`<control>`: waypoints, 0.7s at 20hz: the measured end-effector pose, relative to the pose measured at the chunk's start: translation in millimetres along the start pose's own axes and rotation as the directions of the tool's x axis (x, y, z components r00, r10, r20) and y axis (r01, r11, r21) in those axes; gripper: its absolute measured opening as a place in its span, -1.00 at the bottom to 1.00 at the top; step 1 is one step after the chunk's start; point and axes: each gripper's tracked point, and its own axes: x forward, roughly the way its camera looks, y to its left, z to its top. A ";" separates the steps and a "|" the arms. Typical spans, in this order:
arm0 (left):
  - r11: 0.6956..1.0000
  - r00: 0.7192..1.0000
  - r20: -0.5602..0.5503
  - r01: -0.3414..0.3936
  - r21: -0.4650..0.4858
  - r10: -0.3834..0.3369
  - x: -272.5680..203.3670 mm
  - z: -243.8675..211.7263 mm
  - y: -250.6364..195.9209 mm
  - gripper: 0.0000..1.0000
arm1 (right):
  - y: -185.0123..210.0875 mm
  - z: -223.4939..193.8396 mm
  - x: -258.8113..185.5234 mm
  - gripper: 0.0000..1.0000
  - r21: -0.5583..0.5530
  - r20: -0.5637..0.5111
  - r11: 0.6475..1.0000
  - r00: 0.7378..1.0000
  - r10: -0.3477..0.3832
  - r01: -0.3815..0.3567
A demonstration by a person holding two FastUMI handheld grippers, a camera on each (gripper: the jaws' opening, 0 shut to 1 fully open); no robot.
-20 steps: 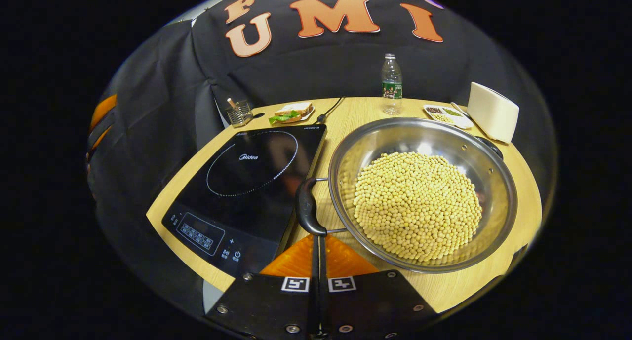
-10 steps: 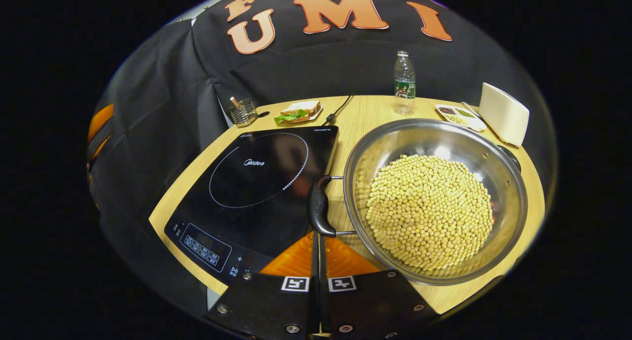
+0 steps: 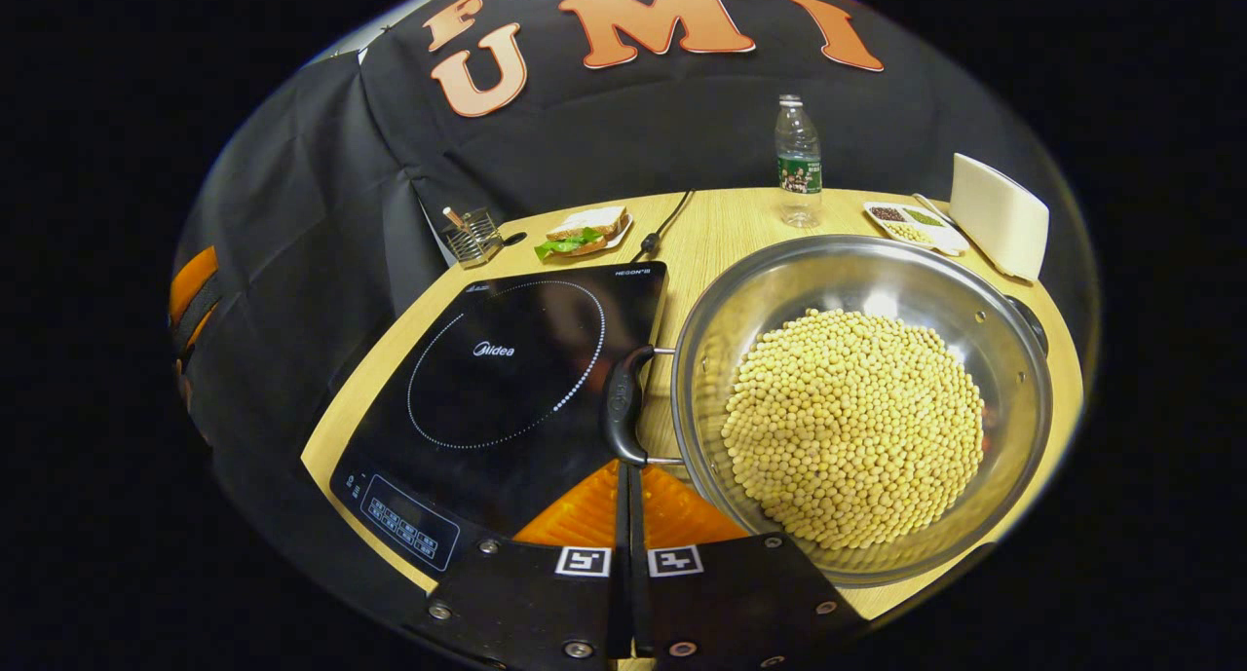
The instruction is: First push the handle of the pot to place it horizontally, then grasp the pot with both hands and set it on the induction cooktop.
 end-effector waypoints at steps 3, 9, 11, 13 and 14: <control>1.000 1.000 -0.001 0.002 -0.001 -0.002 2.0 -0.6 -0.1 0.96 | 0.0 4.3 3.5 -1.00 -0.018 0.011 1.000 1.000 -0.017 0.018; 1.000 1.000 -0.017 0.019 -0.001 -0.019 6.1 -8.5 -7.1 0.95 | 0.6 13.3 8.7 -1.00 -0.014 0.026 1.000 0.999 -0.024 0.024; 1.000 0.999 -0.033 0.031 -0.004 -0.031 7.1 -15.1 -12.9 0.97 | 0.1 15.9 10.7 -1.00 -0.017 0.032 1.000 0.999 -0.024 0.024; 0.999 0.998 -0.048 0.044 -0.002 -0.044 7.3 -21.9 -20.8 0.95 | 0.9 18.1 12.7 -1.00 0.004 0.032 1.000 0.999 -0.016 0.016; 0.999 0.997 -0.052 0.051 0.000 -0.051 7.0 -23.3 -24.1 0.96 | 1.3 17.2 11.3 -1.00 0.005 0.031 1.000 0.999 -0.014 0.014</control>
